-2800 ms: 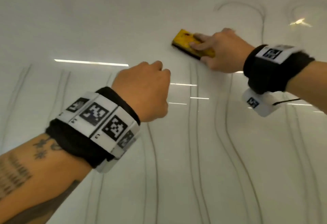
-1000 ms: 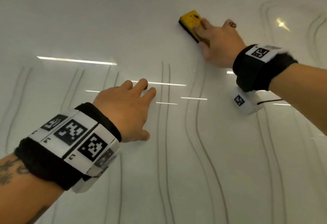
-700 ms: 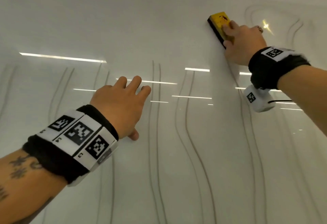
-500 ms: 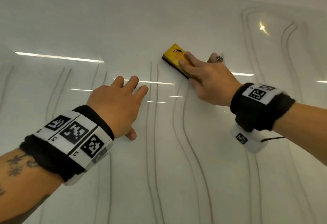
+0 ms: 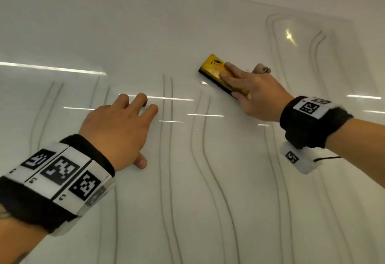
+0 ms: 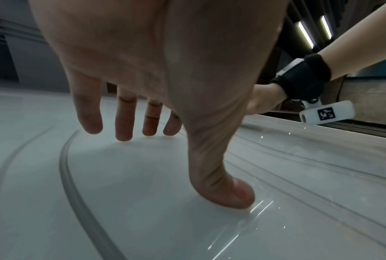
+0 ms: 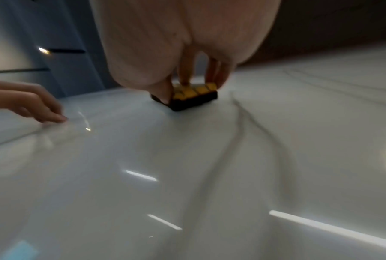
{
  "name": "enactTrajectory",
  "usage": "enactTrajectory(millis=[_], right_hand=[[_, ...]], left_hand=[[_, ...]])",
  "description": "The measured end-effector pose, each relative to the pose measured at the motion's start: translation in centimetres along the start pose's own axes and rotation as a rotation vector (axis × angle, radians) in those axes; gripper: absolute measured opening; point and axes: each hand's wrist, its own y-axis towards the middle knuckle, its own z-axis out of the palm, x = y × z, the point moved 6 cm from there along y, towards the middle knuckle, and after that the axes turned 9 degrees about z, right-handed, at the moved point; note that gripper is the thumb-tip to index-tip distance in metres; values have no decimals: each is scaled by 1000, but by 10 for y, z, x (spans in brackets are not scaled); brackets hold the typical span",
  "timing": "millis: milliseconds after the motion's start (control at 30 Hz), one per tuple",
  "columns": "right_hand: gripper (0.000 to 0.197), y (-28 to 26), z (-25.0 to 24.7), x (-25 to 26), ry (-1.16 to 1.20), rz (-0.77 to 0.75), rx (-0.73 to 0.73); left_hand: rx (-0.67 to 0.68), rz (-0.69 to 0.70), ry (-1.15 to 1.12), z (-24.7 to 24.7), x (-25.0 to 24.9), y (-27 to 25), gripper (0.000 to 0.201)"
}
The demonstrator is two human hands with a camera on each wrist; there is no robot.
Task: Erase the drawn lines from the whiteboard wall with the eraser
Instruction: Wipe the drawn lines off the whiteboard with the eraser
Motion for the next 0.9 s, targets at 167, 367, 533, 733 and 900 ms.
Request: enactTrajectory(millis=[167,367,533,733,900], right_hand=[[44,16,-25,-146,-186,691,20],[51,19,-20,-70,-101,489,65],[53,-15,-6,-59,-50,221,33],[23,-16,-38,-212,-6,907,-22],[47,-1,-27,-137,-6,601,46]], left_hand=[[-2,5,-9,1,-1,-1,112],[-13,0,28,7,-3,5,114],[19,-52,-19,21,8,6,132],[140,-139,24,11,11,13,130],[-23,-73,67,-70,-52,28,85]])
